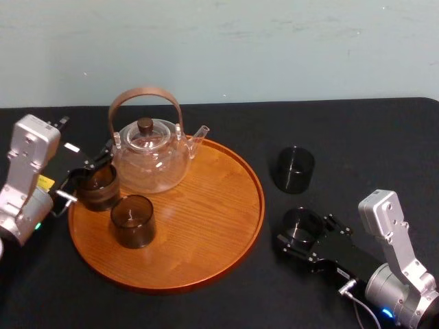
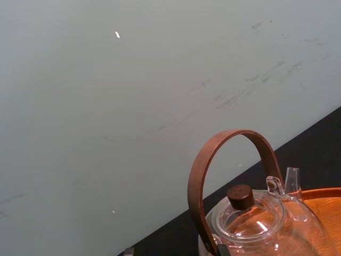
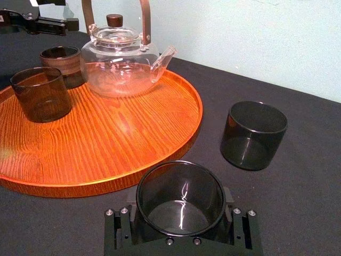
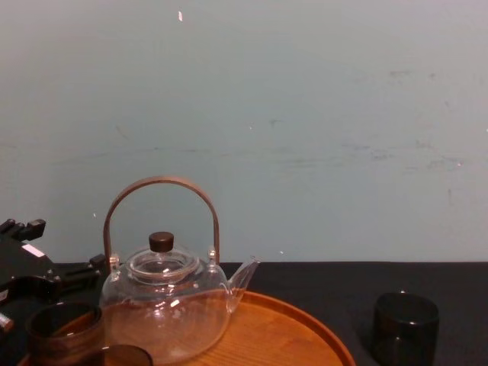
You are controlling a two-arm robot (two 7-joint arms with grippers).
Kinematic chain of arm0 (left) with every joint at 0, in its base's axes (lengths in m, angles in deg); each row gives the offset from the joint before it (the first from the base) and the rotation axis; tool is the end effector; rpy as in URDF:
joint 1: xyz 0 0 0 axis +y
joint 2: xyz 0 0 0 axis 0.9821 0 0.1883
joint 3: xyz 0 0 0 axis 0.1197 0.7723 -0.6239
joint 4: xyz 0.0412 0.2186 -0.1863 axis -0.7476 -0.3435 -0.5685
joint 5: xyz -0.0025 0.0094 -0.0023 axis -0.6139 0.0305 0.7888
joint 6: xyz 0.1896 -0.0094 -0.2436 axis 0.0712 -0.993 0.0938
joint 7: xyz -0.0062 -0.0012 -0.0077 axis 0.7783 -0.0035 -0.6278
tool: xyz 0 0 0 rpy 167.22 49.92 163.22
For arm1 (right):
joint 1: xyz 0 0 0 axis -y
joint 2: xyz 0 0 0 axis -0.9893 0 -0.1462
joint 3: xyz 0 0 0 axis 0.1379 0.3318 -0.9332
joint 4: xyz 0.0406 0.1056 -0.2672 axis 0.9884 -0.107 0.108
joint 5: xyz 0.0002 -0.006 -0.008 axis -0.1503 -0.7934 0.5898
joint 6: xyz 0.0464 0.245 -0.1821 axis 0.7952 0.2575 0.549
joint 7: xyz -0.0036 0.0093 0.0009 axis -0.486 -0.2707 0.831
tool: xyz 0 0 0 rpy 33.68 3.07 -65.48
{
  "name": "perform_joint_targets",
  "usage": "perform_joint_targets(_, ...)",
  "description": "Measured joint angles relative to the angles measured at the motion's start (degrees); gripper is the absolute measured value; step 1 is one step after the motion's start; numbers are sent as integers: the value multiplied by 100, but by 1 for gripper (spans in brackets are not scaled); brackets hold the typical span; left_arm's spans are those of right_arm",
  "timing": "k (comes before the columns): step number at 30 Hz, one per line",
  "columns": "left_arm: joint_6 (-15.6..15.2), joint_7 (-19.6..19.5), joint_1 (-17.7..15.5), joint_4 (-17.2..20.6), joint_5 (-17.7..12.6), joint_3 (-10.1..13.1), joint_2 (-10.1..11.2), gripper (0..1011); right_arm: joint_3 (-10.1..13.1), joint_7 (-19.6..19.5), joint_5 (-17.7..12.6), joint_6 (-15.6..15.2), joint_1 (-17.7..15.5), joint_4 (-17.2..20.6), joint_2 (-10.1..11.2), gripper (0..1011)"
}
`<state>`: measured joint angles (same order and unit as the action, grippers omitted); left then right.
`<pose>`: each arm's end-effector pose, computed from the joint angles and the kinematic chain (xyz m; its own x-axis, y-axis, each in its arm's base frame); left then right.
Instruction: Pick up the glass from the table and place it on the tray.
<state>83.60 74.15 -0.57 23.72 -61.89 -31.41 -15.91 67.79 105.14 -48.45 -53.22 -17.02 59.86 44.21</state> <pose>0.3580 0.0827 -0.3023 0.2922 0.8803 0.3737 -0.9553 0.2872 0.0705 0.2690 -0.0376 -0.3374 0.5875 -0.8074 0.0544 0.7866 0.5540 -0.2729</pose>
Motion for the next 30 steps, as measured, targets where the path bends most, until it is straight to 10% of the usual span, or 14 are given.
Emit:
perform_joint_targets(16,0,0,0,0,0,0,0,1001,-79,275,-100,61,22,419,51,905)
perform_joint_targets(30,0,0,0,0,0,0,0,1001,-673,490,3,-18,542,274,-133,905)
